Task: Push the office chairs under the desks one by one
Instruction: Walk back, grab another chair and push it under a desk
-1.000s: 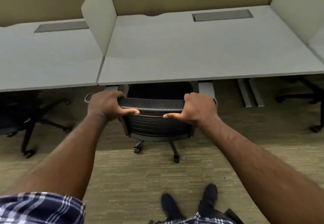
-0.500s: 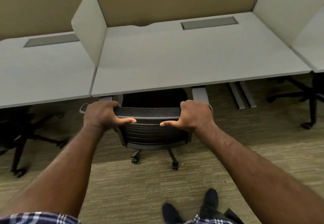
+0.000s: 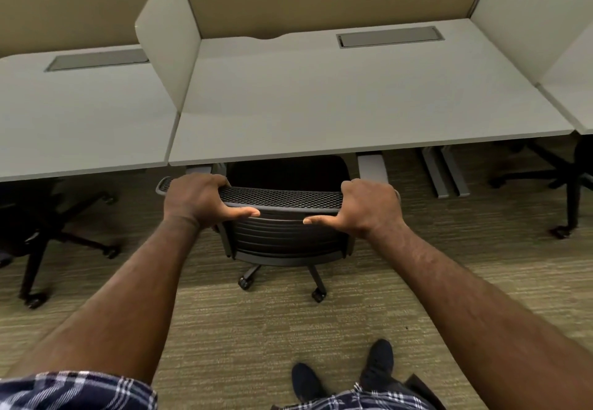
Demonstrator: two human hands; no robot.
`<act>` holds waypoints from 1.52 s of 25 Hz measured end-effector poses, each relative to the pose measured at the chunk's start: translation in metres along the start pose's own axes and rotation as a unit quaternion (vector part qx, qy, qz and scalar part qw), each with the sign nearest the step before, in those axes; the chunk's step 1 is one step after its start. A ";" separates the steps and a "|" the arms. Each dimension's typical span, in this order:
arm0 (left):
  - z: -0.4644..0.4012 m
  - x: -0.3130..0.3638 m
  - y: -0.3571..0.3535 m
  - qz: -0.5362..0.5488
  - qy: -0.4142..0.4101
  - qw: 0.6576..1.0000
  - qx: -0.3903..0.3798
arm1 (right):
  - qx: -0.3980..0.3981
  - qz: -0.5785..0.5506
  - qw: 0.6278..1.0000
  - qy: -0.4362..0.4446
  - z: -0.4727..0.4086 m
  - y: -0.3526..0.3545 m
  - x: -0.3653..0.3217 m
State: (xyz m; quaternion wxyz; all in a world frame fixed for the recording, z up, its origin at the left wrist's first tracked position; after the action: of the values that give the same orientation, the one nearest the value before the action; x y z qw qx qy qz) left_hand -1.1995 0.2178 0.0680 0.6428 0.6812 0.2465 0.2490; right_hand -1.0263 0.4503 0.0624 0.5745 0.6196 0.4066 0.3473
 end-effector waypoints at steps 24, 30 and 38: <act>-0.105 0.147 -0.014 0.012 -0.031 0.999 0.042 | -0.034 0.038 0.998 -0.022 -0.041 0.006 0.179; -0.147 0.194 -0.017 0.013 -0.022 0.999 0.037 | -0.051 0.056 0.997 -0.002 -0.073 0.008 0.238; -0.202 0.238 -0.023 0.018 -0.011 0.999 0.046 | -0.040 0.064 0.997 0.008 -0.117 0.002 0.304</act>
State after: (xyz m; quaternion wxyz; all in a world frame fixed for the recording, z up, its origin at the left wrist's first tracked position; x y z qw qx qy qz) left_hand -1.1524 0.5274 0.0606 0.6088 0.7170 0.2388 0.2412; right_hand -1.0006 0.7750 0.0648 0.5726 0.6178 0.3565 0.4042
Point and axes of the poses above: each hand's wrist, its own z-axis away from the middle knuckle, its own y-axis out of the back of the hand, x = y × z, the point moved 3 cm from there along -z, towards the middle knuckle, and after that the axes turned 7 degrees about -y, right-handed, at the moved point
